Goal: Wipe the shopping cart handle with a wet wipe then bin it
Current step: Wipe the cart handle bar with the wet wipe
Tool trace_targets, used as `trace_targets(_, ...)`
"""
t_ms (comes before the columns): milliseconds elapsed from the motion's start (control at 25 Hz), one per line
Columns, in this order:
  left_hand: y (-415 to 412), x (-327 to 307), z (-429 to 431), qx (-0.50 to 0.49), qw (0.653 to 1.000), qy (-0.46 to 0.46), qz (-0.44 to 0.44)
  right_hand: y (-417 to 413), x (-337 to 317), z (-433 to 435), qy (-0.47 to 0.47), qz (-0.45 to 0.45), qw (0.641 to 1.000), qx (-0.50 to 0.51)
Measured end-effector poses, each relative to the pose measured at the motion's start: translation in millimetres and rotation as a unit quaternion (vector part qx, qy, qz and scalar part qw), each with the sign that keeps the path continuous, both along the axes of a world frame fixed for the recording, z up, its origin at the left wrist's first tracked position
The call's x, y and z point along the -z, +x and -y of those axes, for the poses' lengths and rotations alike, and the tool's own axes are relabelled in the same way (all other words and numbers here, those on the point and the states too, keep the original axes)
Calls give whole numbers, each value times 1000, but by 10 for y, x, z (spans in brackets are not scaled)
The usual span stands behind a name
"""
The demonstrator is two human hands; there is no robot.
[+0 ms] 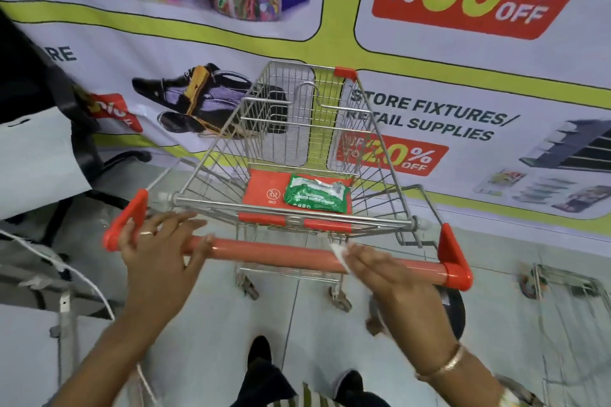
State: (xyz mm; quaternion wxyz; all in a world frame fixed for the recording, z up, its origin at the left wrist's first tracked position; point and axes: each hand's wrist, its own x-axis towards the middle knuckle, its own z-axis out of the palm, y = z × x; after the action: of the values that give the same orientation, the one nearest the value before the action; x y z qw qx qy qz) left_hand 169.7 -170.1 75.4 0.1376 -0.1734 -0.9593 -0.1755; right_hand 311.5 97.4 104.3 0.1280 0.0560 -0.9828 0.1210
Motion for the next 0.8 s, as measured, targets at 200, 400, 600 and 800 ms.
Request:
trace_targets(200,38,8,-21,-17,1000,-12,3,-251,88,165,-51,15,997,-47)
trace_targets(400,64,-9,-10,-29,999,-21,27,-443,85,424,-111,-28,989,-93)
trace_targets(600,96,-217,-595,74,993,65,69,43,-54,-280,-135,-46,990,0)
trace_targets(800,461,-406,-2010,376,920,39,105,492,-503,-1058,-230,-172,916,279)
